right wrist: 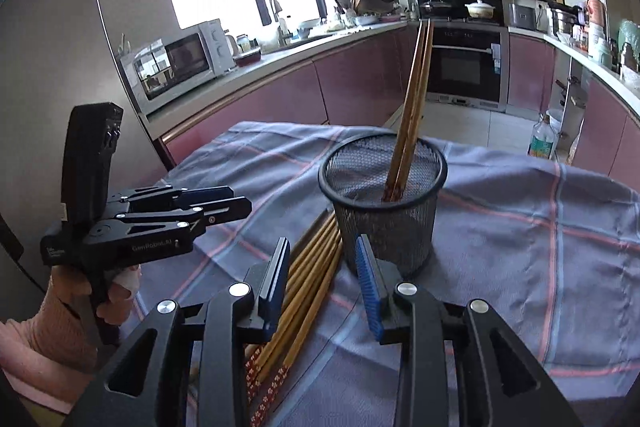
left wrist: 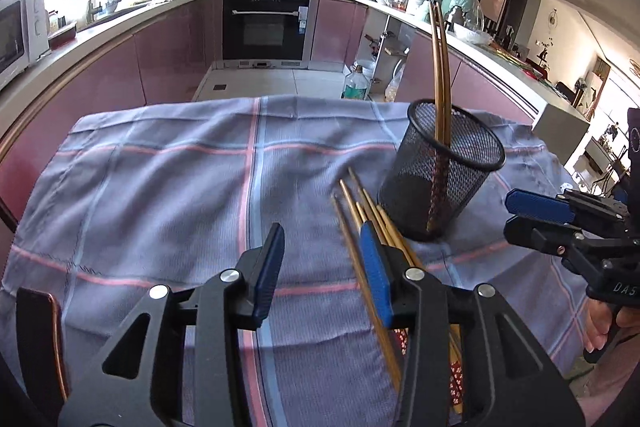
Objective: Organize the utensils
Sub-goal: 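Move both open grippers back down to the chopstick pile, then grasp a chopstick with the left gripper while the right gripper grasps another chopstick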
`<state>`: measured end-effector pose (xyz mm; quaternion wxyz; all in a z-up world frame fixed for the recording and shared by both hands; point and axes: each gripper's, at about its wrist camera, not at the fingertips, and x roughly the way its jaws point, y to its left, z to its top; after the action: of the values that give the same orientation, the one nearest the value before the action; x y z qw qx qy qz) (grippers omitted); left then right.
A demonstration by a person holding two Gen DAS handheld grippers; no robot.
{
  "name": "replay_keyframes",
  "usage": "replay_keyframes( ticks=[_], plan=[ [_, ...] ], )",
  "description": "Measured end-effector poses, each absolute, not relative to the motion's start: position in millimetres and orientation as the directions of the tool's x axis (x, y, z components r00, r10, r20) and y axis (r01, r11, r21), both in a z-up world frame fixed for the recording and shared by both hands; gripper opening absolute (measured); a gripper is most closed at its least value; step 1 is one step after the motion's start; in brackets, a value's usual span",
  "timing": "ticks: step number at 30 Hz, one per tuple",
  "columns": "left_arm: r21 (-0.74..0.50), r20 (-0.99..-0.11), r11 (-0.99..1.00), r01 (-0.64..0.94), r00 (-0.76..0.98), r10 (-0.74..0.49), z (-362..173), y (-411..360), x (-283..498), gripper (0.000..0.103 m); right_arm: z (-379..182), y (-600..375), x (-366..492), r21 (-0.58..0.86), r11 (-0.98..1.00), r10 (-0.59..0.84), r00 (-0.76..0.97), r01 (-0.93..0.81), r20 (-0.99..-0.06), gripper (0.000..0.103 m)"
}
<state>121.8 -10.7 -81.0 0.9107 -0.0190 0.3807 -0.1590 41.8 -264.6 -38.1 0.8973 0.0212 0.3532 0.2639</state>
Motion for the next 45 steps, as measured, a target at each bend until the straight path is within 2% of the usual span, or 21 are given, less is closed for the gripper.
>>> replay_keyframes(
  ticks=[9, 31, 34, 43, 45],
  plan=[
    [-0.138, -0.737, 0.948, 0.285, 0.61, -0.291, -111, -25, 109, 0.039, -85, -254, 44, 0.256, 0.878, 0.452, 0.524, -0.405, -0.722, 0.032],
    [-0.113, -0.772, 0.941, 0.319, 0.567, -0.285, -128, -42, 112, 0.04, -97, -228, 46, 0.182, 0.893, 0.393, 0.518, -0.411, -0.76, 0.021],
    [-0.116, -0.774, 0.939, 0.324, 0.563, -0.29, -129, -43, 112, 0.036, -97, -228, 46, 0.179, 0.894, 0.39, 0.517, -0.41, -0.762, 0.021],
    [-0.135, -0.781, 0.93, 0.341, 0.541, -0.312, -128, -43, 107, 0.019, -98, -231, 45, 0.165, 0.898, 0.376, 0.518, -0.407, -0.768, 0.011],
    [-0.141, -0.781, 0.93, 0.34, 0.539, -0.316, -128, -41, 105, 0.017, -99, -232, 45, 0.166, 0.898, 0.377, 0.517, -0.407, -0.769, 0.008]
  ],
)
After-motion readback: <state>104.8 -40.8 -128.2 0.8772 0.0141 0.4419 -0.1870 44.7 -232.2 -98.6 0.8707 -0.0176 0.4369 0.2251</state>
